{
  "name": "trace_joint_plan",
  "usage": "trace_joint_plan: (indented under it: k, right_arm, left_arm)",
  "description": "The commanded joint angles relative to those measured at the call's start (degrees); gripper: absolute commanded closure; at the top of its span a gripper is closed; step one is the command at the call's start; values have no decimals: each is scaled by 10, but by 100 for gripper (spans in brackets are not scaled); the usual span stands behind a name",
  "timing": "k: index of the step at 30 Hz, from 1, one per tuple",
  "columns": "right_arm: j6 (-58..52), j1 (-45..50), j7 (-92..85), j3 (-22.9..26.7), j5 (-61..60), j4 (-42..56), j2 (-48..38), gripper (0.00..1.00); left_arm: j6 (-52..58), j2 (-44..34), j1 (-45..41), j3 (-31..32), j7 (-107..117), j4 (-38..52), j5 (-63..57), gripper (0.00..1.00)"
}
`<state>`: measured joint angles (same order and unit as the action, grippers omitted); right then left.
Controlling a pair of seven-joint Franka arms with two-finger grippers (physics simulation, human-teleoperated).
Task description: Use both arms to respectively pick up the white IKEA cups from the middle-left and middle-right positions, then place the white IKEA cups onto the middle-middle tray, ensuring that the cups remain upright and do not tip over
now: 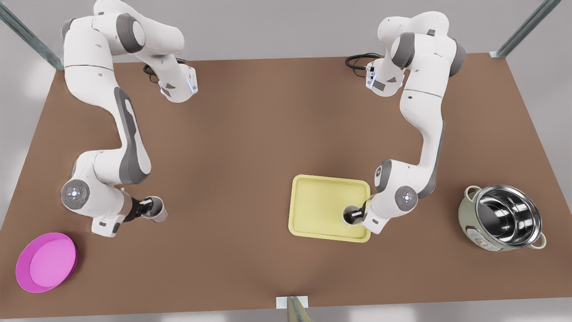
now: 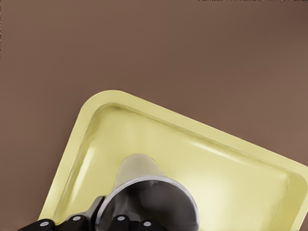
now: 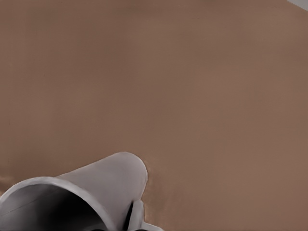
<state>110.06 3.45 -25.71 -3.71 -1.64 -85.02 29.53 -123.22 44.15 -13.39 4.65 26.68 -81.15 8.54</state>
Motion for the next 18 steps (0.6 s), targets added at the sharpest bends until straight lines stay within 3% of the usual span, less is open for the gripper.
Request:
trace_joint_plan:
  k: [1, 2, 3, 4, 8, 12, 13, 15, 16, 18]
  right_arm:
    - [-33, 56, 52, -1, -56, 12, 12, 79]
    - [-12, 92, 114, -1, -88, 13, 16, 79]
    - [23, 119, 197, -1, -97, 19, 28, 79]
    - [35, 139, 243, -1, -135, 55, 57, 79]
    - [115, 231, 507, -2, -163, 217, 187, 79]
    - [180, 284, 622, -1, -162, 245, 228, 79]
    - [190, 295, 639, -1, -161, 249, 233, 79]
    - [205, 309, 680, 1, -161, 278, 265, 79]
    - [208, 313, 705, 0, -161, 286, 274, 79]
    - [208, 318, 711, 0, -161, 285, 281, 79]
  left_arm:
    - [-15, 3, 0, 0, 148, 0, 1, 62]
    - [-16, 3, 0, 0, 148, 0, 1, 57]
    - [-16, 3, 5, 0, 147, 0, 1, 23]
    - [-16, 3, 6, 0, 147, 0, 2, 0]
    - [-6, -6, 9, 6, 148, 0, 4, 0]
    - [62, -53, 16, 9, 148, 2, 2, 0]
    - [114, -74, 19, 7, 147, 20, 1, 0]
    - [333, -75, 37, 9, 134, 167, -39, 0]
    - [447, -85, 60, 6, 18, 222, -52, 0]
    - [512, -138, 75, 5, -104, 226, -126, 0]
